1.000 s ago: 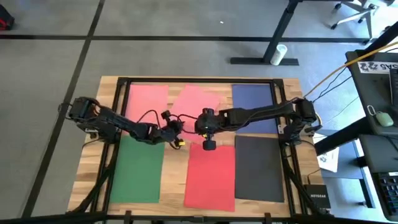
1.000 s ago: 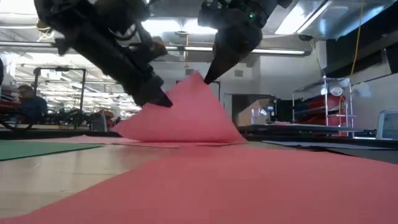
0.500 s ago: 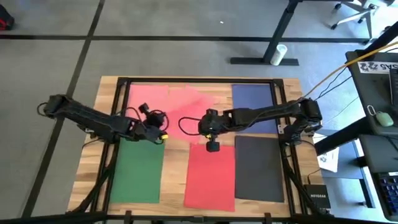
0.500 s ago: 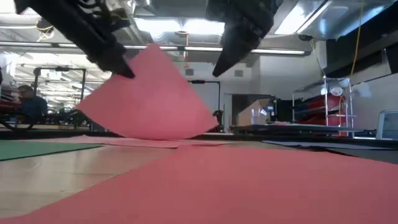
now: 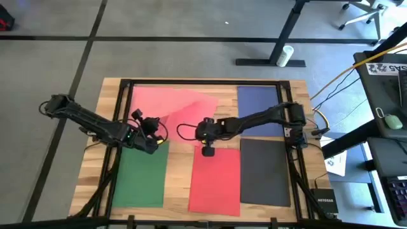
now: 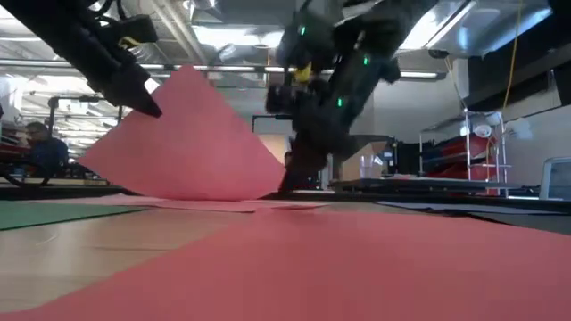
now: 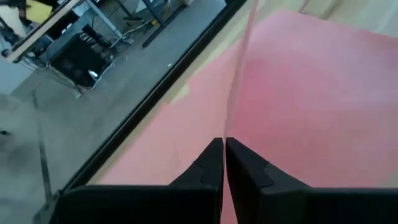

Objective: Organize paper
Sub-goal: Stack the pink paper on top of the pink paper

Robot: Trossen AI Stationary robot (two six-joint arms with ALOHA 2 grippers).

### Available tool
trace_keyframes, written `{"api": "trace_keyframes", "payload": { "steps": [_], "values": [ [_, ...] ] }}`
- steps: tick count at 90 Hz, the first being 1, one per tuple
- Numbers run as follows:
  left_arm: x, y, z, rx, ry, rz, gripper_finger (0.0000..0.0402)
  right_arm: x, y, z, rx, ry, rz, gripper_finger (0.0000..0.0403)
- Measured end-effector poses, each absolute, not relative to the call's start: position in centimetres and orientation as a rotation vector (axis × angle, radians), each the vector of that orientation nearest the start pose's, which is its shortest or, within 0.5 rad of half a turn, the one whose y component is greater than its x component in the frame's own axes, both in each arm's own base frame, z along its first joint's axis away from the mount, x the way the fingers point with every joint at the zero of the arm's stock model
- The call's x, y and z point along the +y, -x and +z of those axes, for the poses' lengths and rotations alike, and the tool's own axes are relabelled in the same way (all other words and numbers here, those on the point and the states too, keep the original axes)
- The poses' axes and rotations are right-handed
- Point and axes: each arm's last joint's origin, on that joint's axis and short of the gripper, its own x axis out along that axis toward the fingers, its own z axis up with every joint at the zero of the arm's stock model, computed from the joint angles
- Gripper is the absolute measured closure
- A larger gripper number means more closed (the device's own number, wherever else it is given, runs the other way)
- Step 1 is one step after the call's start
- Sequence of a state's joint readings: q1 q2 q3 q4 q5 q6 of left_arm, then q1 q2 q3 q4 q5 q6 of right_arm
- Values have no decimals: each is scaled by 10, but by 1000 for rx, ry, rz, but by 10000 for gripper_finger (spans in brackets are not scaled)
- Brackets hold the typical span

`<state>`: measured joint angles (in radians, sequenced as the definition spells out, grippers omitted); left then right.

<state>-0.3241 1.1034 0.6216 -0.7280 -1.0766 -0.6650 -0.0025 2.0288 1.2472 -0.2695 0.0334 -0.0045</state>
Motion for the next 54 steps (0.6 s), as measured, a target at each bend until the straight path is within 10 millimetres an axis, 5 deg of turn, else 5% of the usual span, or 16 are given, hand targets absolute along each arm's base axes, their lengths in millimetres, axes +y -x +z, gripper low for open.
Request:
{"api": "trace_keyframes", "payload": {
  "steps": [54],
  "values": [
    [-27, -155, 194, 719, -27, 1021, 401, -20, -373, 135, 1285, 81, -208, 403]
  ]
}}
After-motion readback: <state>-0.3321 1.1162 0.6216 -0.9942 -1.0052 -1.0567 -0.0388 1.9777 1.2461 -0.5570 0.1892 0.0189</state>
